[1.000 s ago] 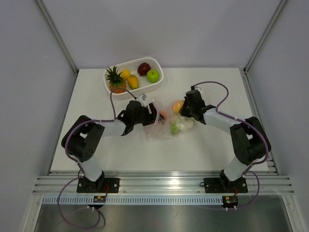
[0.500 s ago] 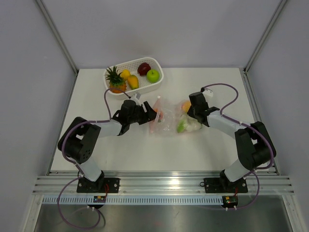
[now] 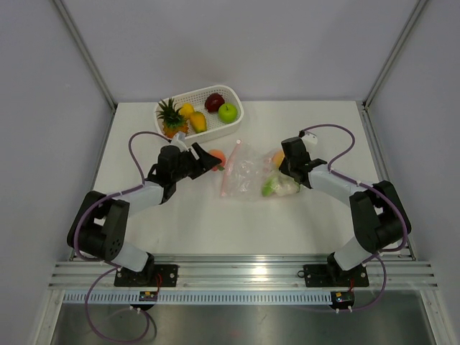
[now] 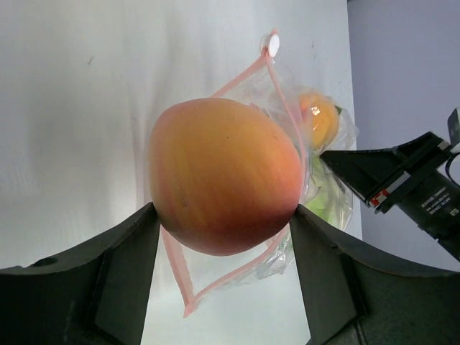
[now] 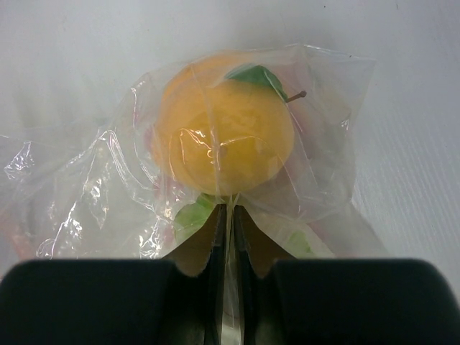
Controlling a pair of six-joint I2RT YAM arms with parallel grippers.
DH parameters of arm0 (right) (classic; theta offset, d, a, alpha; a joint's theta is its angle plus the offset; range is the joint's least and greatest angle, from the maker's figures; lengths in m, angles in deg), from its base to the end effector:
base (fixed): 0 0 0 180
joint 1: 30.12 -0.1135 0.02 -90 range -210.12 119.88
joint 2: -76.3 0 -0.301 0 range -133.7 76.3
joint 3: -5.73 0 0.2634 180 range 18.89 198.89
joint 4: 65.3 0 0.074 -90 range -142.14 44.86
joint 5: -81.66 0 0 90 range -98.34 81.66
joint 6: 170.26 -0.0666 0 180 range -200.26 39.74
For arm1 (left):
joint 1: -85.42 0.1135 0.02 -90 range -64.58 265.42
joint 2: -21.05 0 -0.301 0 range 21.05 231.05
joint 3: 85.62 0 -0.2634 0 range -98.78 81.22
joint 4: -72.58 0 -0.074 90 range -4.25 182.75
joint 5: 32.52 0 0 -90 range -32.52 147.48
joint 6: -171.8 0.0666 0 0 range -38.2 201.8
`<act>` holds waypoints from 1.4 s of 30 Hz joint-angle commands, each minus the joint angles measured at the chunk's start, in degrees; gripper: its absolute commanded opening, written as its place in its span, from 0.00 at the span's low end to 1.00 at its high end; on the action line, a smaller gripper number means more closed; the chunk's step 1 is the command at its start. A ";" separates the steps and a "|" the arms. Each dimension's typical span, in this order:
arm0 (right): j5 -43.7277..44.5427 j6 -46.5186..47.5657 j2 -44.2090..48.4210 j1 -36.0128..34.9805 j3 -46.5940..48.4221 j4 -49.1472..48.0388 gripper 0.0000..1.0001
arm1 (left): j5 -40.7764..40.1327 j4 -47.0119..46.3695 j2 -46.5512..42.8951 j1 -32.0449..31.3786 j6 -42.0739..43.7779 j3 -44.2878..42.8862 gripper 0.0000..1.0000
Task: Open the zip-top bag and remove the fake food
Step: Pick up the fake fruit from the zipper food storage bag, then place the fake fruit in the bin.
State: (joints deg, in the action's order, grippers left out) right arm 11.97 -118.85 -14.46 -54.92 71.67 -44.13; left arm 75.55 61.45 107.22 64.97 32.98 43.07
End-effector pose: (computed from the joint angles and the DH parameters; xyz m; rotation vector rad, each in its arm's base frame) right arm 0.3346 0.1291 0.2058 0.4431 2.2723 0.1384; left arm 0.3130 -0.1388 0.2080 -0.3065 2.1116 -1.0651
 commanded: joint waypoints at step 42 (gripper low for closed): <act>-5.64 2.11 2.08 -0.08 0.75 -0.72 0.13 | -14.90 16.21 23.25 9.28 3.55 -42.88 0.84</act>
State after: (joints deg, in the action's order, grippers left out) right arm 7.03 -117.58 -14.42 -54.92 71.67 -44.81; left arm 61.89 79.73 130.65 73.72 36.04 2.83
